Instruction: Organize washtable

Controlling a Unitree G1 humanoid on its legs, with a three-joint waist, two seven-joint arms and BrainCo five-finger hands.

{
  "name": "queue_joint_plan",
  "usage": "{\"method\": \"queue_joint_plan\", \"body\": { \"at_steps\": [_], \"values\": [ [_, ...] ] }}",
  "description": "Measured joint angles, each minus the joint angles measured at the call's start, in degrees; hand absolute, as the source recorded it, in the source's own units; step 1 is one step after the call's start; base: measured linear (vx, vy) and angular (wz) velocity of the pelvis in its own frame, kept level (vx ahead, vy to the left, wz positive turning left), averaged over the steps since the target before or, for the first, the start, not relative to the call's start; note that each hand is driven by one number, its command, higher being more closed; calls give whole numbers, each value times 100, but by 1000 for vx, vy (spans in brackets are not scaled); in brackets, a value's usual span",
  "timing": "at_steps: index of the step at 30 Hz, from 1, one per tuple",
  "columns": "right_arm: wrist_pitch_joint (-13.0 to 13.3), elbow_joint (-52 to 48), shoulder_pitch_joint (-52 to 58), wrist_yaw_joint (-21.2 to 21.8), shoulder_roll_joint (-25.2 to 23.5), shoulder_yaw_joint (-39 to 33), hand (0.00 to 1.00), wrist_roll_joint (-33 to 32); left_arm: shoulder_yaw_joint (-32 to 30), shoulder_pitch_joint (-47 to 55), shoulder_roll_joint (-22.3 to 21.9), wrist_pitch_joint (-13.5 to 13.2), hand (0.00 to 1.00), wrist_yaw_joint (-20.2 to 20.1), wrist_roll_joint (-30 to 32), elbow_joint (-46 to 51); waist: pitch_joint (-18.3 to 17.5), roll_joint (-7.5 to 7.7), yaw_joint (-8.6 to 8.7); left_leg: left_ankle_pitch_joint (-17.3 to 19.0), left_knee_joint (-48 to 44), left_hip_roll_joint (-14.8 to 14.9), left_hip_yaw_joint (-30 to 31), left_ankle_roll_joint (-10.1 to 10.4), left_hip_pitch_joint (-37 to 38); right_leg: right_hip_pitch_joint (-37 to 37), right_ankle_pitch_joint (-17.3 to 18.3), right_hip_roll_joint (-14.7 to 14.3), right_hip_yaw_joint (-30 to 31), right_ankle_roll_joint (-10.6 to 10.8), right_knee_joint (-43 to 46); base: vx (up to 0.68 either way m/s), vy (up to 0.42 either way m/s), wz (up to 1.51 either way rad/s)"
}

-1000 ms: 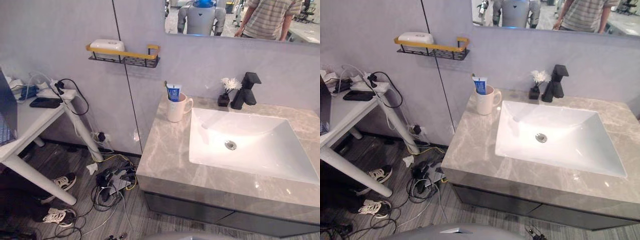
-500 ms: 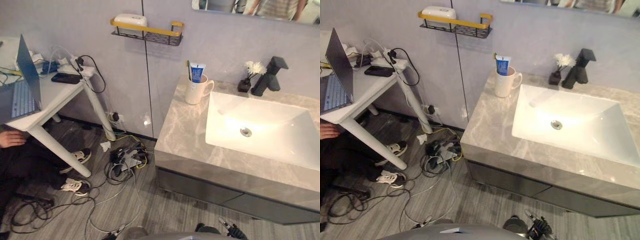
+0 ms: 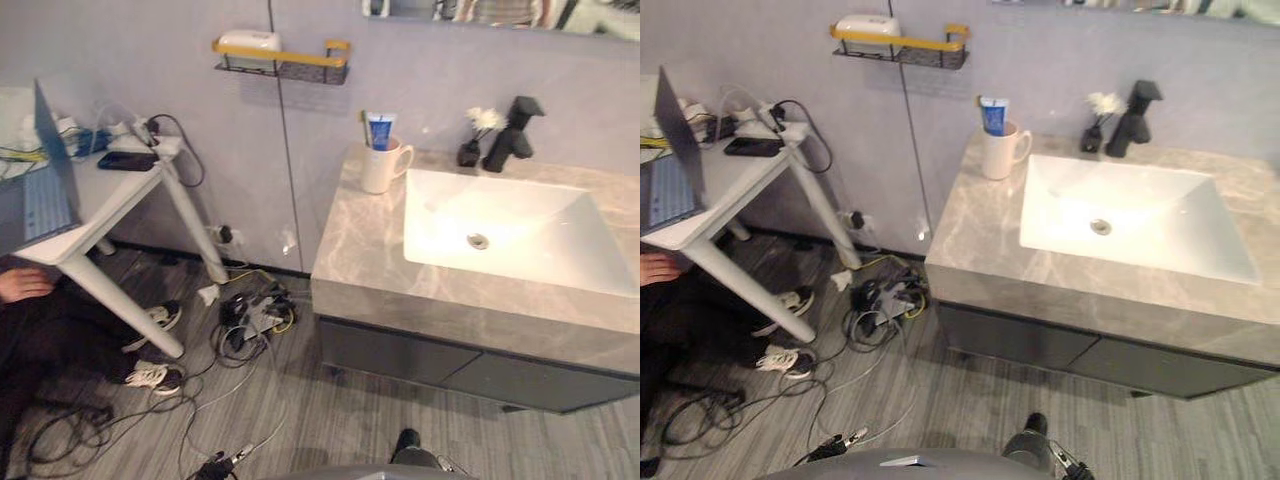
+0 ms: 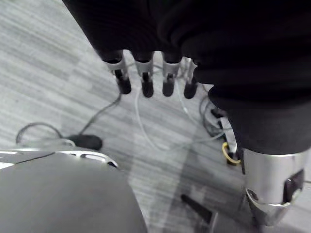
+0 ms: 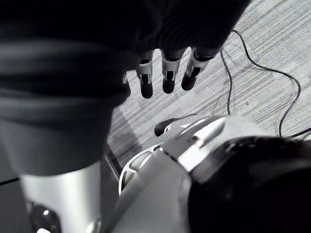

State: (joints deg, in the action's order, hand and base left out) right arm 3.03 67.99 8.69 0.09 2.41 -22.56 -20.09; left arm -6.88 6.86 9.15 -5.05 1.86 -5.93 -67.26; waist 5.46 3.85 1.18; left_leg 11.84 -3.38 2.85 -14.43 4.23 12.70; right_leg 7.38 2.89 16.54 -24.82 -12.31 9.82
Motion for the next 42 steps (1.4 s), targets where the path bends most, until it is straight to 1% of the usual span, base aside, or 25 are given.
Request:
{"method": "queue_joint_plan", "body": {
  "at_steps": [1,2,3,4,5,6,7,8,10,13,20,26,29,30,32,33,34,35,36,37,38,39,40,41,42],
  "values": [
    [9,0,-10,1,70,2,0,2,7,7,-79,-4,0,-32,19,2,-97,-199,-5,77,131,232,-180,-189,-10,228,518,-165,60,431,552,357,-115,-52],
    [4,5,-47,10,0,56,0,2,5,-4,33,27,0,-51,21,-16,-81,-6,15,-4,32,313,-408,-186,-24,454,413,-167,227,774,1893,534,-246,-36],
    [-1,19,2,15,-43,58,0,2,3,-2,75,39,0,-58,21,-16,-96,52,11,-13,-36,360,-465,-200,-23,415,444,-253,248,845,2381,733,-411,-24],
    [-5,24,82,20,-87,38,0,5,-31,33,105,41,0,-75,20,-11,-135,120,-31,-23,-110,340,-496,-205,42,143,351,-534,245,952,2673,600,-324,-61],
    [3,30,44,57,-63,46,0,38,-191,43,19,61,0,-87,21,-30,-169,76,-119,-62,-136,256,-631,-231,35,-44,428,-682,244,938,2024,519,-236,-75],
    [11,65,40,78,0,62,0,104,-248,40,-22,87,0,-87,23,-54,-204,19,-102,-115,-146,256,-705,-271,-37,-134,387,-770,231,963,1687,371,-91,-93],
    [2,79,-50,119,106,99,0,107,-257,30,-50,106,0,-93,23,-55,-290,4,-106,-249,-179,219,-756,-312,-202,-273,220,-890,255,1125,927,327,-54,-81],
    [7,79,-91,122,108,167,0,111,-256,-3,-72,105,0,-107,21,-49,-323,-39,-128,-314,-182,165,-844,-260,-328,-388,17,-1001,391,1255,205,329,-46,-84],
    [10,84,-155,122,106,163,0,112,-259,-59,-96,102,0,-112,19,-45,-324,-55,-160,-314,-196,51,-1110,-260,-424,-566,-300,-1077,616,1423,-726,136,7,-79],
    [17,105,-201,120,116,142,0,111,-259,-121,-136,82,0,-113,10,-13,-295,-116,-170,-314,-304,16,-1245,-260,-422,-804,-722,-1159,827,1404,-1394,-9,25,-47],
    [51,173,-215,122,107,-53,0,112,-217,-301,-223,11,0,-126,14,-8,-244,-172,-172,-310,-345,35,-1126,-258,-521,-792,-795,-1161,804,1408,-1507,-41,-26,3],
    [37,194,-244,118,111,-294,0,112,-223,-490,-287,13,0,-157,62,-47,-25,-253,-170,-301,-503,90,-839,-254,-668,-831,-853,-1179,581,1371,-1520,-80,-34,21],
    [44,190,-291,123,107,-293,0,101,-277,-534,-318,2,0,-195,162,5,130,-331,-174,12,-1646,435,-807,-85,-969,-1018,-739,-1239,532,1317,-1529,-84,-42,13],
    [45,188,-300,124,103,-294,0,100,-366,-564,-308,2,0,-210,186,24,200,-321,-178,6,-2285,567,-793,-78,-1192,-1086,-735,-1244,545,1312,-1510,-144,-75,-10],
    [62,159,-301,132,159,-330,0,94,-510,-541,-420,5,0,-224,207,171,328,-437,-211,-154,-3738,924,-437,-145,-1749,-1152,-660,-1390,785,1245,-1338,-193,-77,-42],
    [61,150,-301,129,163,-367,0,94,-516,-509,-430,5,0,-221,221,212,319,-454,-214,-93,-3830,878,-256,-242,-1792,-1131,-646,-1392,895,1261,-1310,-164,-60,-74],
    [67,114,-301,128,164,-433,0,91,-564,-477,-444,-1,0,-218,266,232,318,-512,-205,94,-3563,629,226,-315,-1758,-1092,-641,-1423,1161,1272,-1315,-151,-40,-95],
    [67,103,-310,130,180,-432,0,92,-571,-478,-467,4,0,-218,295,234,321,-531,-205,297,-2999,339,756,-262,-1692,-959,-651,-1464,1451,1288,-1325,-153,-8,-106],
    [66,86,-311,130,179,-414,0,96,-618,-490,-476,2,0,-220,297,254,321,-526,-206,377,-2658,179,1064,-285,-1657,-860,-653,-1503,1656,1296,-1336,-133,13,-133],
    [63,-64,-277,129,221,-334,0,96,-742,-496,-589,19,0,-215,301,286,265,-658,-210,602,-1794,-35,1844,-310,-1534,-699,-566,-1763,2103,1432,-1464,-4,-23,-138],
    [76,-81,-296,127,278,-243,0,98,-868,-444,-681,17,0,-201,279,253,224,-821,-306,662,-1715,-14,1994,-371,-1562,-579,-473,-1944,2229,1276,-1275,127,18,-198],
    [60,-227,-271,122,356,28,0,110,-1113,-423,-737,6,0,-139,284,238,247,-818,-353,1028,-1746,-76,2054,-336,-1478,13,-166,-2016,2156,1003,378,255,28,-171],
    [80,-273,-66,146,305,70,0,116,-1169,-368,-657,-1,0,-116,284,270,209,-584,-306,1196,-1695,-408,2341,-269,-1260,-71,221,-1967,2537,1138,950,240,69,-147],
    [76,-236,0,147,266,58,0,126,-1166,-308,-603,-10,0,-113,275,290,181,-435,-346,1231,-1697,-539,2257,-349,-1195,-202,492,-1928,2871,1136,793,148,-8,-150],
    [52,-53,3,162,253,63,0,251,-1102,-197,-621,-18,0,-102,250,255,-27,-430,-330,1142,-1565,-453,1970,-425,-1088,-243,493,-2094,3272,1184,531,77,2,-133]
  ]
}}
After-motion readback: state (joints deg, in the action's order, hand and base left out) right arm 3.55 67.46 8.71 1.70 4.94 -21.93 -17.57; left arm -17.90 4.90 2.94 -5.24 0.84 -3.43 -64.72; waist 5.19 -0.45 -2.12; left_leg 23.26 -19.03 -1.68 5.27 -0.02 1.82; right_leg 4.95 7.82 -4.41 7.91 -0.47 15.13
